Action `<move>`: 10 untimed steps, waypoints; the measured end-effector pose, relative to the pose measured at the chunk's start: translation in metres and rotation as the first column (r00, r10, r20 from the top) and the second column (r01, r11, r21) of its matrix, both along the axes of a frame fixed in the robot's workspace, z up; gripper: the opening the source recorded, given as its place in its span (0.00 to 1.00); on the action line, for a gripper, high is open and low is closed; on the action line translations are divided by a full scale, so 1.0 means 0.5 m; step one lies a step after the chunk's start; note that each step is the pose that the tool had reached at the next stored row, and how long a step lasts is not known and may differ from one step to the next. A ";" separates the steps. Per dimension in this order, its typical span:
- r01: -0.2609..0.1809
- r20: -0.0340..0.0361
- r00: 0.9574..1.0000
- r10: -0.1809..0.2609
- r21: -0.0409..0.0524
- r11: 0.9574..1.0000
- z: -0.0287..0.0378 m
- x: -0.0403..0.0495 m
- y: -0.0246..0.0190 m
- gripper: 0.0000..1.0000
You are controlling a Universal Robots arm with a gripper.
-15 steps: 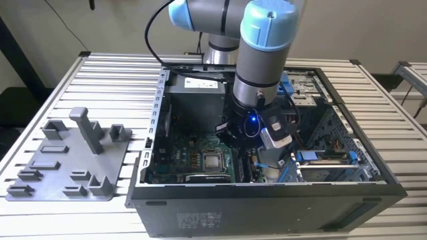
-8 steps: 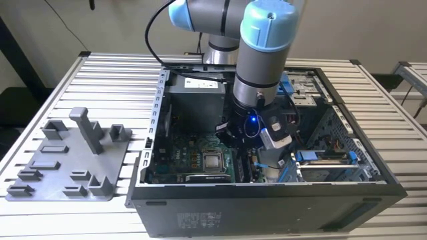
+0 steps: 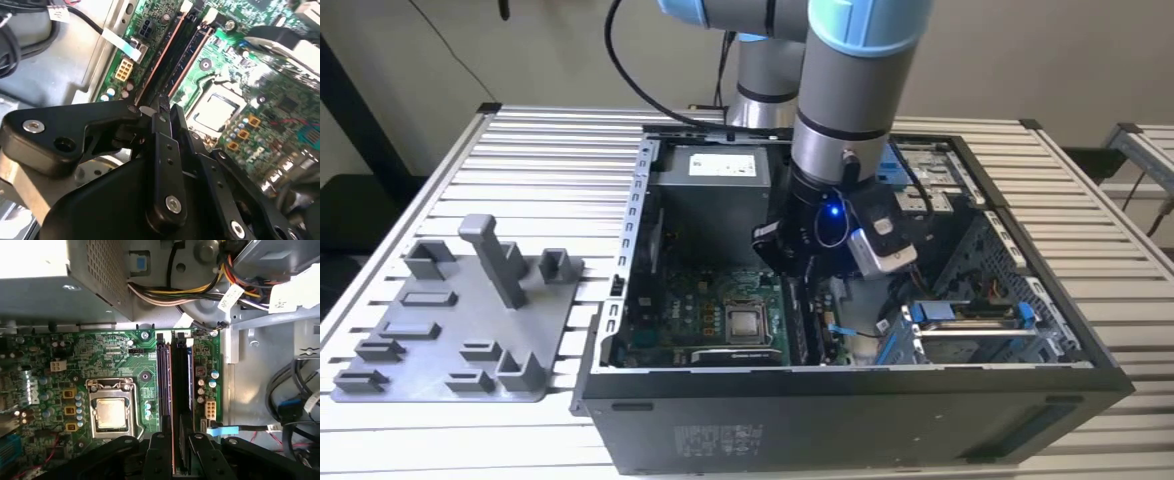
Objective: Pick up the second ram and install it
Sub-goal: 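Insert the second ram into the second slot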
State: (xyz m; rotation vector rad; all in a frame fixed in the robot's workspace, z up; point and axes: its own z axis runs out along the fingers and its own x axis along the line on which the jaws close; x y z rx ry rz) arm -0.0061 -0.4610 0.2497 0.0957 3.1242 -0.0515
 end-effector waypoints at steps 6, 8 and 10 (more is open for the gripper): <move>0.000 0.000 1.000 0.000 0.000 1.000 0.017 0.000 0.0000 0.22; 0.000 0.000 1.000 0.000 0.000 1.000 0.017 0.000 0.0000 0.13; 0.000 0.000 1.000 0.000 0.000 1.000 0.017 0.000 0.0000 0.11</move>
